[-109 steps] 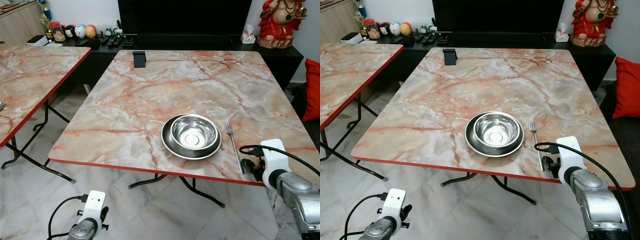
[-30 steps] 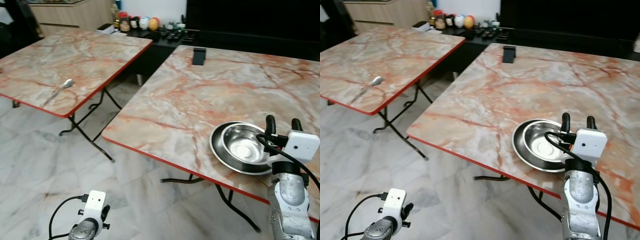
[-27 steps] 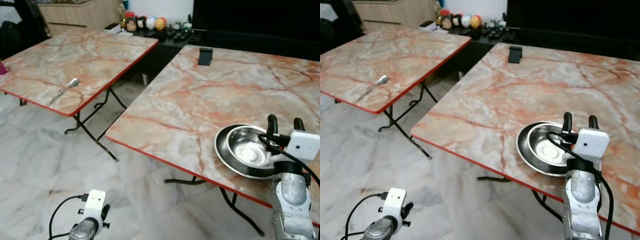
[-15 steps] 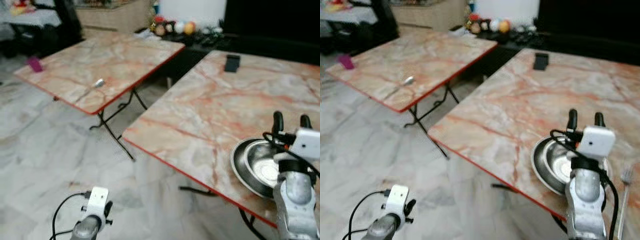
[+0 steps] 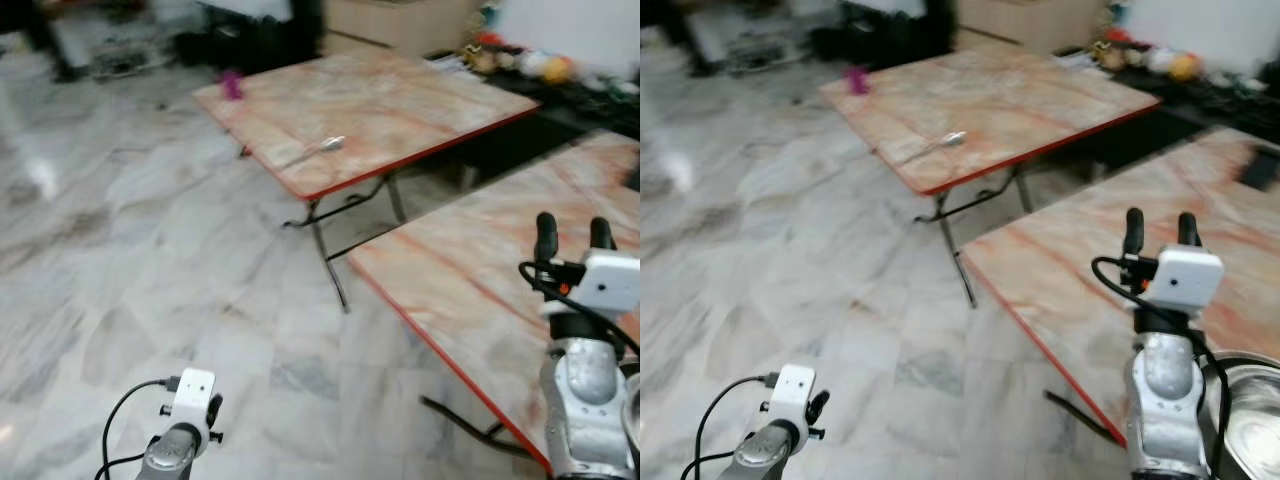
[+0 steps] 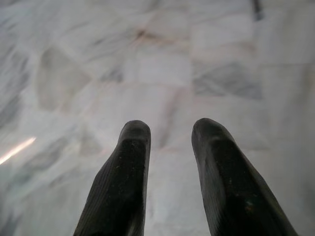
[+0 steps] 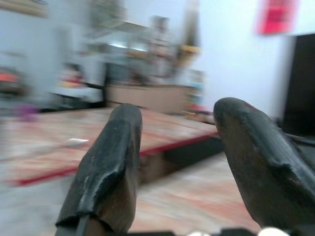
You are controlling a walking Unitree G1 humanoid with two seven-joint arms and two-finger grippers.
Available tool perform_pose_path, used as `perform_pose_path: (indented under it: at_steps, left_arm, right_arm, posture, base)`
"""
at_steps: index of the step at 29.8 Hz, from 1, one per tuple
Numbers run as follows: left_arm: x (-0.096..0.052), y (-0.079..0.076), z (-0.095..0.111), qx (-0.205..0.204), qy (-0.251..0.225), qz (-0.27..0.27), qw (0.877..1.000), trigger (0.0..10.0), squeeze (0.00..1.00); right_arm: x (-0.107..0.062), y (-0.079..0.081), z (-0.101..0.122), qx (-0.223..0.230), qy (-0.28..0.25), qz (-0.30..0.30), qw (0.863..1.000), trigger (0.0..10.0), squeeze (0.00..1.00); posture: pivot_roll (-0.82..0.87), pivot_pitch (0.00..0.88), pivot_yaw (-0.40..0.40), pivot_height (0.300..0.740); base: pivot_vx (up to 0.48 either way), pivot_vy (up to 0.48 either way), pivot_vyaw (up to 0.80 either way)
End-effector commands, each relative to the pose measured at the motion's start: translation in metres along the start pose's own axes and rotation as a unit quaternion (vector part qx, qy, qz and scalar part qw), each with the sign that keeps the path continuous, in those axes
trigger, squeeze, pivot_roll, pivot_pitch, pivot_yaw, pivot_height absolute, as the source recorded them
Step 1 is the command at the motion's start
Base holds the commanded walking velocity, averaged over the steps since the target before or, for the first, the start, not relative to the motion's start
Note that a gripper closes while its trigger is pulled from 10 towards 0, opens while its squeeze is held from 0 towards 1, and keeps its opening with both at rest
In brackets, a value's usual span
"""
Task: Setting the table
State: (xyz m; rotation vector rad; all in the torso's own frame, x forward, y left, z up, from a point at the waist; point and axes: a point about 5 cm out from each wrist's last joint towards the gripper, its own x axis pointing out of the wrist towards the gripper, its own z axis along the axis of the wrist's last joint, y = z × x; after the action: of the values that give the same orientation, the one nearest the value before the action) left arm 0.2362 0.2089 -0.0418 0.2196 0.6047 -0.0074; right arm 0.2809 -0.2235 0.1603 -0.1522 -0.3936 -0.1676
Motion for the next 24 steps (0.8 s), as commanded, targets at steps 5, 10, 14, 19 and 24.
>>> perform_pose_path:
  at_steps: [5,10,14,19,24]
  left_arm:
    - [0.001,-0.004,0.002,0.007,-0.007,-0.002,1.000,10.0,0.00]
    - [0.001,-0.004,0.002,0.006,-0.004,-0.001,1.000,10.0,0.00]
    - [0.001,-0.003,0.001,0.005,-0.003,0.000,1.000,10.0,0.00]
    - [0.001,-0.001,0.002,0.004,-0.001,0.001,1.000,10.0,0.00]
    - [0.001,0.001,0.001,0.000,0.004,0.002,1.000,10.0,0.00]
  right_arm:
    - [0.000,-0.003,0.002,0.002,-0.006,0.006,1.000,10.0,0.00]
    - [-0.001,0.001,0.001,0.008,-0.004,0.017,1.000,10.0,0.00]
    - [-0.002,0.003,0.001,0.013,-0.003,0.022,1.000,10.0,0.00]
    - [-0.002,0.007,0.000,0.025,-0.003,0.038,0.999,10.0,0.00]
    - [-0.003,0.010,-0.001,0.047,0.000,0.041,0.998,10.0,0.00]
  posture:
    - [-0.03,0.000,0.048,0.740]
    - [-0.03,0.000,0.048,0.740]
    - [-0.03,0.000,0.049,0.740]
    - [-0.03,0.000,0.051,0.740]
    - [-0.03,0.000,0.052,0.740]
  base:
    - [0.000,0.000,0.76]
    - [0.000,0.000,0.77]
    - [0.000,0.000,0.76]
    - [0.000,0.000,0.77]
    - [0.000,0.000,0.61]
